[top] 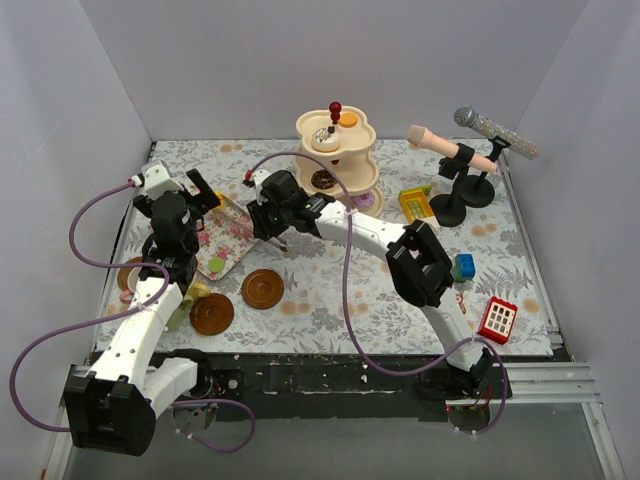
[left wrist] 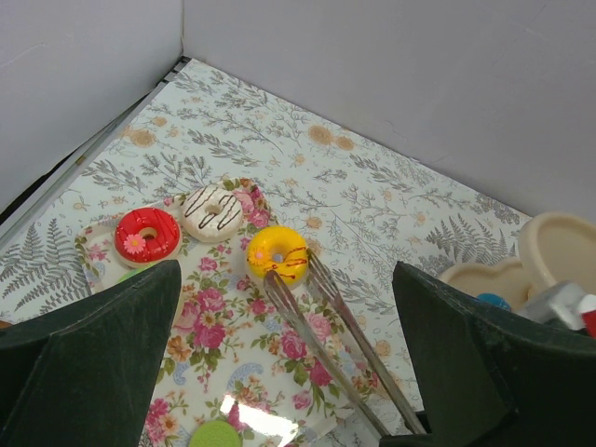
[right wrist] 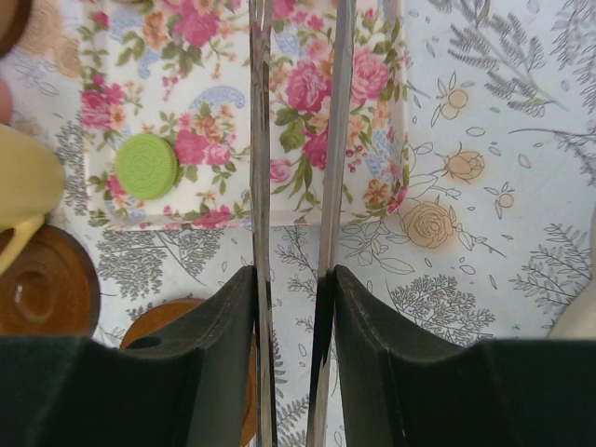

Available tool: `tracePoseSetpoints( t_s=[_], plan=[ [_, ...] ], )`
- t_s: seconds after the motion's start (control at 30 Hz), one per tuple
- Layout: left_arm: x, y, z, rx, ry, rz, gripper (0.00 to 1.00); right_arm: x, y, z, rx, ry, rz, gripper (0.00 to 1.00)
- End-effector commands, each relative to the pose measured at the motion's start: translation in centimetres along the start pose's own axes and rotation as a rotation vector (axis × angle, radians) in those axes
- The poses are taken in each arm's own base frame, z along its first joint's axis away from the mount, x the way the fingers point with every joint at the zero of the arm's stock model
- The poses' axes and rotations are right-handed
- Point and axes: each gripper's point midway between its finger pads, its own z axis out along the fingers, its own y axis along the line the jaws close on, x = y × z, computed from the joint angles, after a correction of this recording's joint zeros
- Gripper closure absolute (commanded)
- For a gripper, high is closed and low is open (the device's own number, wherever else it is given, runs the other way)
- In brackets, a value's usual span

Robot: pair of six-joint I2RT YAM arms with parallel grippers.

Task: Serve the afternoon tea
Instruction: Pick up the desert from the tray, then place the desert on the desert table.

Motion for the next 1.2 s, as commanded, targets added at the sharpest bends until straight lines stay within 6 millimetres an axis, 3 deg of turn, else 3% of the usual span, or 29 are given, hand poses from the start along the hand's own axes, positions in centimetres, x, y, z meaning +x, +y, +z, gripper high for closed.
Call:
tracePoseSetpoints(
  t_s=[0.0,0.33,0.5,0.8,1.0,1.17],
  plan=[
    [-0.2,-0.1,-0.1,0.009,-0.009,0.003,0.02,-6.2,1.9,-4.8,-0.034,-0.182,-0.016,0.78],
    [-0.7,0.3,-0.3,-0.017,-0.028,0.000,0.02,-3.9,1.6,-9.8,-0.005,-0.176,-0.050,0.80],
    [-0.9,0.3,-0.4,-0.018,-0.031,-0.003,0.02,-3.3,2.0,-15.3,0.003,-0.209,-0.076,0.80],
    [-0.5,0.2,-0.2,-0.010,-0.020,-0.005,0.02,-0.2,2.0,-23.8,0.033,-0.193,-0.031,0.80],
    [-0.2,0.1,-0.1,-0.009,-0.014,-0.005,0.02,0.1,0.7,-29.2,0.079,-0.231,0.021,0.80],
    [-0.1,0.0,0.0,-0.003,-0.009,-0.007,0.02,-1.3,-0.6,-34.4,0.117,-0.307,0.056,0.80]
  ],
)
